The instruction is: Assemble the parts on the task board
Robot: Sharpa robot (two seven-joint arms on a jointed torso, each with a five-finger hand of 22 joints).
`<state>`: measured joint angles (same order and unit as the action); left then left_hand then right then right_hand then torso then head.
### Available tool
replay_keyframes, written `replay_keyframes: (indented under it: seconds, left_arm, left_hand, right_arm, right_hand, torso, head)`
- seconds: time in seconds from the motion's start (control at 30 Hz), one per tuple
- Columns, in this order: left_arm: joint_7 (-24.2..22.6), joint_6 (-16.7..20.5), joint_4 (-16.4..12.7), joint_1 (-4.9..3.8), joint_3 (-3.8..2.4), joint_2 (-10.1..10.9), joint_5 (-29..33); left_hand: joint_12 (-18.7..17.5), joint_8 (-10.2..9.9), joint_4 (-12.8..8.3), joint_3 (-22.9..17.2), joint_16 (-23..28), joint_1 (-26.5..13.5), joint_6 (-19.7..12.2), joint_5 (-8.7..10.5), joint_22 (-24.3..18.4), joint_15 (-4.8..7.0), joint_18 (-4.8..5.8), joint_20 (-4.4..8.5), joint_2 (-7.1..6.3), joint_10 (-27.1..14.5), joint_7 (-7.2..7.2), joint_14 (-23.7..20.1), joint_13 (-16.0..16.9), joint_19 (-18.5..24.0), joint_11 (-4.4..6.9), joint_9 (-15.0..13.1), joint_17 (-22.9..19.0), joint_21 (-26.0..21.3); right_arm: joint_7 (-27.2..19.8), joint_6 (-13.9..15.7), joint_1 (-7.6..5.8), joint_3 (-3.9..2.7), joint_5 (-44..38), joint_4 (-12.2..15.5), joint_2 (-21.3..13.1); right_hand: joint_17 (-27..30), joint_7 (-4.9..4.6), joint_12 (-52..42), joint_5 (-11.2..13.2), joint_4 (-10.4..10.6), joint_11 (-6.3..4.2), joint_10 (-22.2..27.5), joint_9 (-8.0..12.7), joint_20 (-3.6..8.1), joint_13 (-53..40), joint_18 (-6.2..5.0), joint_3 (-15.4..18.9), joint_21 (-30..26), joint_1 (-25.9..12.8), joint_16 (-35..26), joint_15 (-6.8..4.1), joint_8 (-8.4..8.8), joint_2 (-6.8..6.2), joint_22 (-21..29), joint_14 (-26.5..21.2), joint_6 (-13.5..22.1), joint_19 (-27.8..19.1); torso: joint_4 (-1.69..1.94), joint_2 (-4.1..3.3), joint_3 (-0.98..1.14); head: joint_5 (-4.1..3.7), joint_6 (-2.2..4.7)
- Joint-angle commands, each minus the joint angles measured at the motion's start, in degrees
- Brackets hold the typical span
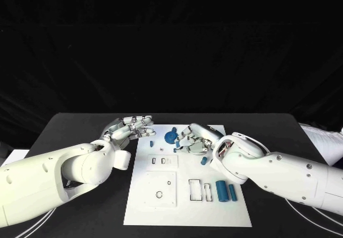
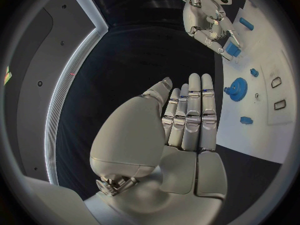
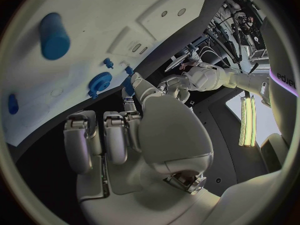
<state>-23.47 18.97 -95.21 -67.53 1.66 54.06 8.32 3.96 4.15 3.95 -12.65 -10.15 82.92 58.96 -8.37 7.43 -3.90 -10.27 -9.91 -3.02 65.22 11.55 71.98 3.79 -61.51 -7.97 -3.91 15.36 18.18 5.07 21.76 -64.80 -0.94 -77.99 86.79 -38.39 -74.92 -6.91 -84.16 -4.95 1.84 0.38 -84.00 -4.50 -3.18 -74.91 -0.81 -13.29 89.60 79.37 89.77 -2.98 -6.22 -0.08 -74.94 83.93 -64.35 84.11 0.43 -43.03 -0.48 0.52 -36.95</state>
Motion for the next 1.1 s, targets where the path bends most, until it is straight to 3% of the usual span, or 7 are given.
replay_keyframes:
  seconds: [0.03, 0.2, 0.3, 0.53, 1.1]
  left_arm:
    - [-0.5, -1.1, -0.1, -0.02, -0.03, -0.1, 0.3]
    - [-0.4, -0.8, -0.1, -0.03, -0.03, -0.3, 0.3]
    - [-0.4, -0.9, -0.1, -0.03, -0.03, -0.3, 0.3]
    - [-0.4, -1.2, -0.2, -0.03, -0.03, -0.4, 0.3]
    - [-0.3, -1.3, -0.2, -0.03, -0.03, -0.6, 0.3]
  left_hand:
    - [-0.3, -0.2, 0.1, -0.4, 0.2, 0.2, -0.1, 0.16, 0.0, -0.22, 0.02, 0.06, 0.00, -0.5, 0.29, -0.4, -0.1, 0.5, -0.07, 0.0, 0.1, 0.2]
    - [-0.3, -0.2, 0.1, -0.4, 0.2, 0.2, -0.1, 0.16, 0.0, -0.22, 0.02, 0.06, 0.00, -0.5, 0.29, -0.4, -0.1, 0.5, -0.07, 0.0, 0.1, 0.2]
    - [-0.3, -0.2, 0.1, -0.4, 0.2, 0.2, -0.1, 0.16, 0.0, -0.23, 0.02, 0.06, 0.00, -0.5, 0.30, -0.4, -0.1, 0.5, -0.08, 0.0, 0.1, 0.3]
    - [-0.3, -0.2, 0.1, -0.4, 0.2, 0.2, -0.1, 0.16, 0.0, -0.23, 0.02, 0.06, 0.00, -0.5, 0.30, -0.4, -0.1, 0.5, -0.08, 0.0, 0.1, 0.3]
    - [-0.3, -0.2, 0.1, -0.4, 0.2, 0.2, -0.1, 0.16, 0.0, -0.23, 0.02, 0.06, 0.00, -0.5, 0.30, -0.4, -0.1, 0.5, -0.08, 0.0, 0.1, 0.3]
  right_arm:
    - [3.7, -1.8, 0.64, 0.14, -5.8, -0.6, 1.2]
    - [4.7, -2.8, 1.53, 0.45, -7.8, -1.6, 3.1]
    - [5.1, -3.4, 2.03, 0.59, -9.1, -2.2, 4.1]
    - [5.6, -3.9, 2.76, 0.82, -10.8, -3.2, 5.8]
    - [6.0, -5.4, 3.02, 0.90, -11.8, -4.3, 7.2]
  right_hand:
    - [-15.1, 1.78, -0.2, -0.5, 0.1, 0.15, -3.8, -0.9, 0.29, -12.2, 0.56, 0.2, -0.1, -0.6, 0.2, -0.27, -0.20, -0.01, -14.0, 6.1, -2.2, 5.4]
    - [-15.1, 1.77, -0.2, -0.7, 0.1, 0.16, -3.8, -0.9, 0.27, -12.2, 0.55, 0.2, -0.1, -0.8, 0.2, -0.26, -0.19, -0.16, -14.0, 6.1, -2.3, 5.3]
    - [-15.1, 1.78, -0.2, -0.7, 0.1, 0.16, -3.8, -0.9, 0.27, -12.2, 0.55, 0.3, -0.1, -0.8, 0.2, -0.26, -0.18, -0.22, -14.0, 6.1, -2.3, 5.3]
    - [-15.1, 1.77, -0.3, -0.8, 0.0, 0.17, -3.8, -0.9, 0.26, -12.2, 0.55, 0.3, -0.1, -0.9, 0.2, -0.25, -0.15, -0.33, -14.0, 6.1, -2.3, 5.3]
    - [-15.1, 1.64, -0.3, -0.9, 0.3, 0.27, -3.8, -0.8, 0.19, -12.2, 0.49, 0.6, -0.2, -1.9, 0.2, -0.18, 0.09, -0.71, -13.7, 6.1, -2.2, 5.2]
  torso:
    - [-0.02, -0.05, 0.01]
    - [0.10, -0.01, 0.07]
    - [-0.04, 0.01, 0.12]
    - [0.02, -0.06, 0.13]
    - [0.00, -0.06, 0.14]
  head:
    - [0.11, -0.13]
    - [0.23, -0.40]
    - [0.44, -0.47]
    - [0.35, -0.52]
    - [0.34, -1.03]
